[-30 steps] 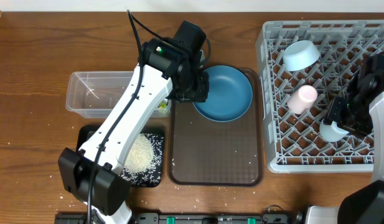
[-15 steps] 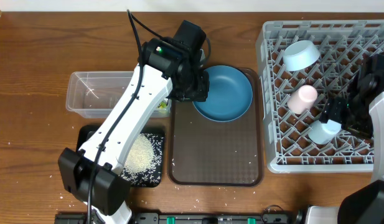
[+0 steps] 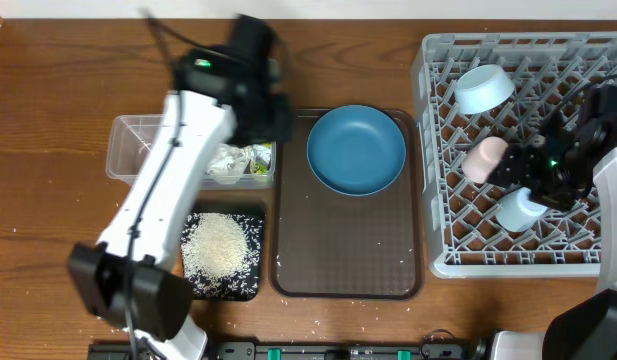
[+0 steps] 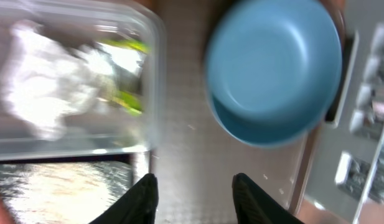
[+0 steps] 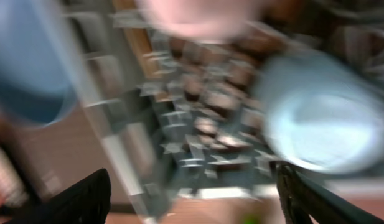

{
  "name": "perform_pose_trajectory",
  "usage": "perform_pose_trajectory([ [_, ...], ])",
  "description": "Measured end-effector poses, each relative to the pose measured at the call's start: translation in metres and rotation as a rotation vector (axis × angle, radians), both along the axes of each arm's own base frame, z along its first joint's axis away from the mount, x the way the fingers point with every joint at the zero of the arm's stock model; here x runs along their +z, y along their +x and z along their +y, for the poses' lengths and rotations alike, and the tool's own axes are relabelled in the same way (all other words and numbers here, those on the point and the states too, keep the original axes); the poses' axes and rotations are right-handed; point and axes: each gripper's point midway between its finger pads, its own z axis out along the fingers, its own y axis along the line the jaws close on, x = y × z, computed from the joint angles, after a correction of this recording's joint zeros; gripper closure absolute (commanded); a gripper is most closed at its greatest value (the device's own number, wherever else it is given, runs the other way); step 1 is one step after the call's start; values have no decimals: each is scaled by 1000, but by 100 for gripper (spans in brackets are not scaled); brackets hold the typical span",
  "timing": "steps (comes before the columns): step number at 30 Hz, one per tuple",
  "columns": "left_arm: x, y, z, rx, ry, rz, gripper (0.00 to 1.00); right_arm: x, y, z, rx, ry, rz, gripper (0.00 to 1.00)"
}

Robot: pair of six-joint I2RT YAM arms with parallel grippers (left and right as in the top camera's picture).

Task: Sort waste into correct bins and load items into the dishwasher rack
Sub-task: 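Reach right gripper to the blue plate rim and grasp it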

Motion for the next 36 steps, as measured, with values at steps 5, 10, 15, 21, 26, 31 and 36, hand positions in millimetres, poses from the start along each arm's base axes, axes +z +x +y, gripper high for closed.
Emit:
perform_pose_trajectory([
  [5,36,1,47,120,-15,-100,21,22,9,46,137,243,-120,16],
  [10,49,-6,63,166,-19,-118,15,39,13,98,310,370,-209,16],
  [15,45,-8,75,170,34,-108,13,42,13,153,509,370,-266,15],
  [21,44,-4,129,310,69,-105,8,32,15,214,674,219,-325,17],
  [26,43,-7,161,399,83,-96,7,27,19,253,704,40,-403,23],
  [31,43,-8,166,414,85,-95,6,30,24,284,708,-54,-504,26],
  [36,43,-8,166,414,85,-95,6,8,27,312,736,-117,-523,26],
])
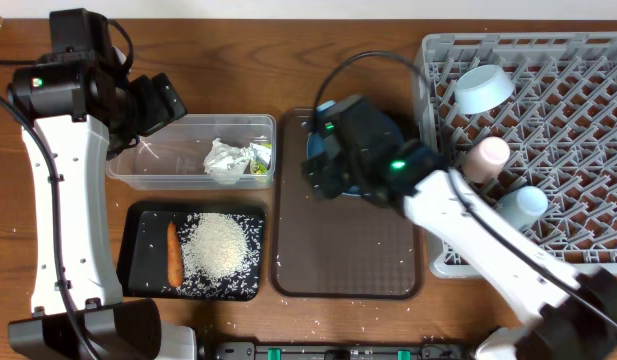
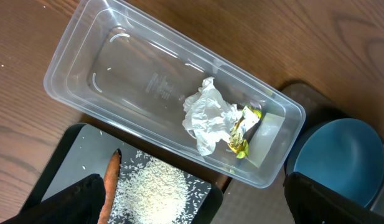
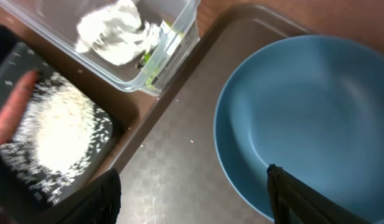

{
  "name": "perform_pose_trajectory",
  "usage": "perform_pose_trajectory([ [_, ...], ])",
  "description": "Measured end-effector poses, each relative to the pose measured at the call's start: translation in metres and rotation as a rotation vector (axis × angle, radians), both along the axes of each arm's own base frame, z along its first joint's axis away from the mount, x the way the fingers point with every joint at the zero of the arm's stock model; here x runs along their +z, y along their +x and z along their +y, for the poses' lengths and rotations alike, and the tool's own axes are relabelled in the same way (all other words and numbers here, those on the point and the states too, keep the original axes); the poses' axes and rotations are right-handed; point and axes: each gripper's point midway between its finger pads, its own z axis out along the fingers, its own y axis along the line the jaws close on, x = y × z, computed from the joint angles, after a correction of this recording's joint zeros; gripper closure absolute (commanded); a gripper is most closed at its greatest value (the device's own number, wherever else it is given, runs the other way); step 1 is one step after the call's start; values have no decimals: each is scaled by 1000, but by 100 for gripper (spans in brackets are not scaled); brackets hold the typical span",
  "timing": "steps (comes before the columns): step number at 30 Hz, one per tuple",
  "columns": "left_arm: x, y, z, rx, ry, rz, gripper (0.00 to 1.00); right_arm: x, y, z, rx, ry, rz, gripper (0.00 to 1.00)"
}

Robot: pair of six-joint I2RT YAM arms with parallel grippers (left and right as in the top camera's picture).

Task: Sort waste into correct bins and load items into the dishwasher rack
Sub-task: 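Reach right gripper to the blue plate rim and grasp it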

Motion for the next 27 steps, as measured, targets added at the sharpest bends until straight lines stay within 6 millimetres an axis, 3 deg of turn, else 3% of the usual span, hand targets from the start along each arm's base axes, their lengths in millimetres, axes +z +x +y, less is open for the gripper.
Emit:
perform_pose_trajectory([
  [7,0,0,0,0,0,0,6,-76,14,14,-10,-111,64,35],
  [12,0,0,0,0,0,0,5,-113,17,13,-17,-159,104,47],
  [14,0,0,0,0,0,0,5,-120,17,13,-20,-168,111,55],
  [17,0,0,0,0,0,0,5,-122,18,13,-20,-171,108,81],
  [18,0,0,0,0,0,0,5,-122,19,13,-23,-170,107,86],
  [27,0,0,0,0,0,0,5,-124,22,1,-59,-228,91,90],
])
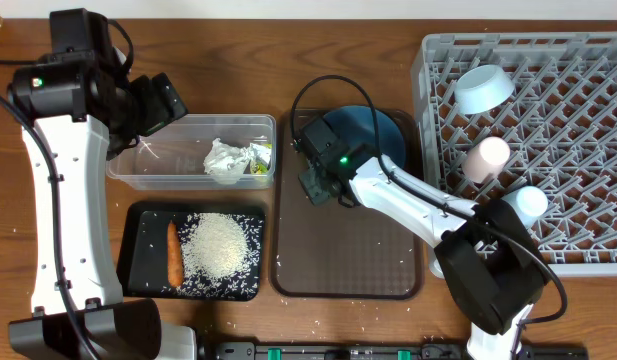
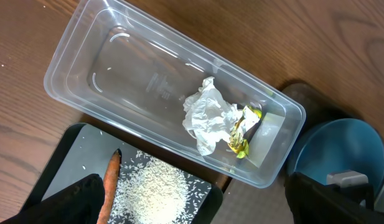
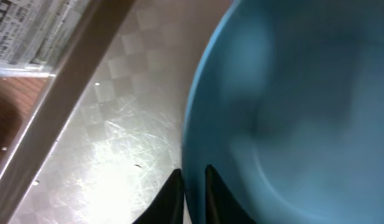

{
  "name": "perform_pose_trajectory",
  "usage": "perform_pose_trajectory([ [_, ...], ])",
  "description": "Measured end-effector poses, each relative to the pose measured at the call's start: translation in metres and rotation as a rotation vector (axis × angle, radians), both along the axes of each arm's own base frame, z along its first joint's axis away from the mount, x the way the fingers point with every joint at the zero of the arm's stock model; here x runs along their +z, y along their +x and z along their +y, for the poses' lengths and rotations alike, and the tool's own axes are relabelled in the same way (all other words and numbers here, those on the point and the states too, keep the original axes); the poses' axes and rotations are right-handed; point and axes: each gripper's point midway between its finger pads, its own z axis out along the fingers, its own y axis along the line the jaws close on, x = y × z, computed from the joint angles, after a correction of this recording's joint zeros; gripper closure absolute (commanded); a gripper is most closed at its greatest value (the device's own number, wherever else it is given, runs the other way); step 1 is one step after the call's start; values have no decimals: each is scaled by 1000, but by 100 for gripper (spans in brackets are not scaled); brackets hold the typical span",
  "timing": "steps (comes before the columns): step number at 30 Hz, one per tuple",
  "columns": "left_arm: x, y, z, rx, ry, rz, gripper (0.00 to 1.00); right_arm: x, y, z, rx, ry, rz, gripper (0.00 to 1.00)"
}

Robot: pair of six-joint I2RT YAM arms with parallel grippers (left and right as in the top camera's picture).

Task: Sort waste into correct bins and load items into the dishwasher rack
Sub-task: 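Reach right gripper to the blue plate rim and grasp it, then lift blue plate with right gripper and stand it in the rack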

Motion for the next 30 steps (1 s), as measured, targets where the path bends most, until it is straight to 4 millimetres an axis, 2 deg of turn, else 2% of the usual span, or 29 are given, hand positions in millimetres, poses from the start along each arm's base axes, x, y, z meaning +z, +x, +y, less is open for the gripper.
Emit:
perform_pose_trajectory([
  [3,0,0,0,0,0,0,5,0,1,-1,-4,-7,-5,89],
  [5,0,0,0,0,0,0,5,0,1,-2,-7,-9,-5,85],
  [7,0,0,0,0,0,0,5,0,1,-3,-10,-14,-7,75],
  [10,0,0,0,0,0,0,5,-2,-1,-5,-10,-25,1,74],
  [15,0,0,0,0,0,0,5,-4,-6,-10,-8,-48,25,82],
  [18,0,0,0,0,0,0,5,-4,-7,-11,-4,-50,25,99],
  [25,0,0,0,0,0,0,5,-1,-5,-14,-11,-73,18,99],
  [27,0,0,0,0,0,0,5,7,-7,-12,-5,-58,26,99],
  [30,0,0,0,0,0,0,5,42,-10,4,36,47,26,99],
])
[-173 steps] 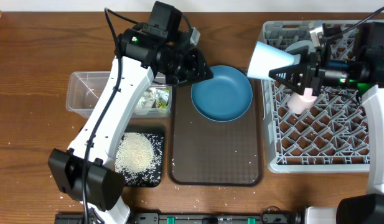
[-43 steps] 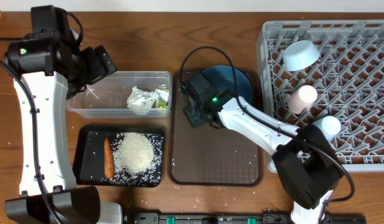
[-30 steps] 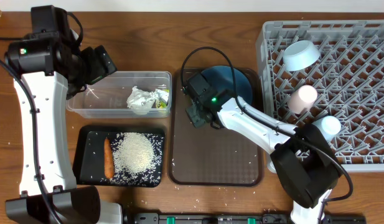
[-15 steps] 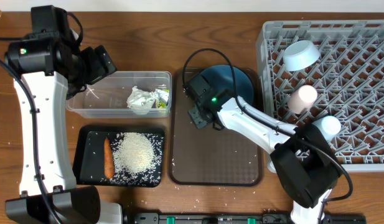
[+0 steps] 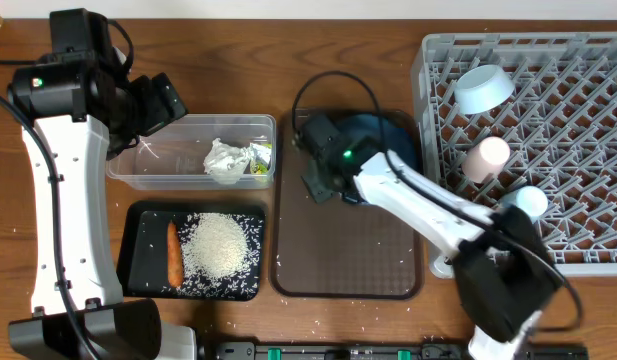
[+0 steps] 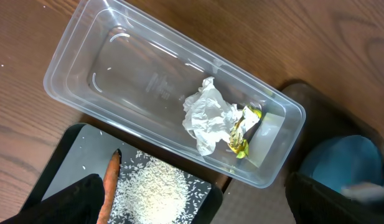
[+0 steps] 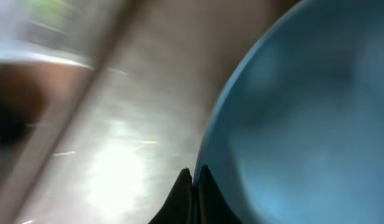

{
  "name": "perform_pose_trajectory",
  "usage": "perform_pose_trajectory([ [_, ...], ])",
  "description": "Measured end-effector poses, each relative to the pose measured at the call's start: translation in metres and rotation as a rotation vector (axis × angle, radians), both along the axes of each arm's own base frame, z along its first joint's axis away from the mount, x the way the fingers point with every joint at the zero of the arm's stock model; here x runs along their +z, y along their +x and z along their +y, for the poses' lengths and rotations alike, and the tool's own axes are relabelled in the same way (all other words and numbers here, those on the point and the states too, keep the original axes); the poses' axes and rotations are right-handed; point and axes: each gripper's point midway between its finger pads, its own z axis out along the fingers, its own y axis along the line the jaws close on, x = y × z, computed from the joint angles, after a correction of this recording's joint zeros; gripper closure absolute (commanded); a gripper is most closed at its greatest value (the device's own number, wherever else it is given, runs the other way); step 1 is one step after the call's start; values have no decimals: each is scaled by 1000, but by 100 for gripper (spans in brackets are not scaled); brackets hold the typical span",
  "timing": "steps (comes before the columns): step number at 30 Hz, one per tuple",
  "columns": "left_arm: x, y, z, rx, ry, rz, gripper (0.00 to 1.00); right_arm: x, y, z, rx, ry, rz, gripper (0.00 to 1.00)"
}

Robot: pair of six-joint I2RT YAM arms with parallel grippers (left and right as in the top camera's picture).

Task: Sort waste into correct bins and load items into the dishwasher rack
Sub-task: 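Lift blue plate with right gripper and stand it in the rack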

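Note:
My right gripper [image 7: 193,182] is shut on the left rim of the blue plate [image 7: 304,112], low on the brown serving tray [image 7: 111,137]; the view is blurred. From overhead the right gripper [image 5: 323,172] sits at the plate's [image 5: 380,135] left edge, with the arm covering part of the plate. The left gripper [image 6: 195,205] hangs open, high over the clear bin [image 6: 117,68], which holds crumpled white paper [image 6: 207,118] and a yellow-green wrapper [image 6: 244,134]. The grey dish rack [image 5: 578,230] holds a white bowl [image 5: 483,87], a pink cup [image 5: 486,157] and a pale cup [image 5: 528,200].
A black tray [image 5: 138,270] in front of the clear bin holds a heap of rice [image 5: 220,245] and an orange stick-shaped food piece [image 5: 173,253]. Rice grains lie scattered on the wood near the front edge. The left arm [image 5: 63,180] stands along the table's left side.
The right gripper's fingers, slightly apart astride the plate's rim, are now pressed shut on it. The plate sits a little further right. The left arm has not moved.
At first my left arm reached over the clear bin and the right gripper was in the rack by the cups. Then the left arm stood back at the far left and the right gripper hovered open over the plate. It then straddled the rim and now grips it.

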Motion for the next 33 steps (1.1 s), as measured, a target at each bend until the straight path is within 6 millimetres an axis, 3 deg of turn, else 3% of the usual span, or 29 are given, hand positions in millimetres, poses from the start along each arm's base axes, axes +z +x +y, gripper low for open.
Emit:
perform_pose_trajectory([
  [3,0,0,0,0,0,0,5,64,-5,13,45,168,-31,99],
  [6,0,0,0,0,0,0,5,141,-5,-2,47,321,-114,99],
  [7,0,0,0,0,0,0,5,171,-3,-17,33,379,-154,99],
  [10,0,0,0,0,0,0,5,234,1,-70,-41,498,-253,99],
  [12,0,0,0,0,0,1,5,264,3,-118,-119,566,-311,99],
  [14,0,0,0,0,0,1,5,280,5,-157,-176,627,-337,99],
  [18,0,0,0,0,0,2,5,295,11,-225,-259,750,-361,99],
  [22,0,-1,0,0,0,2,5,296,18,-275,-272,890,-358,99],
  [27,0,-1,0,0,0,2,5,277,35,-312,-226,1054,-324,99],
  [33,0,-1,0,0,0,3,5,226,65,-338,-264,1189,-210,99],
])
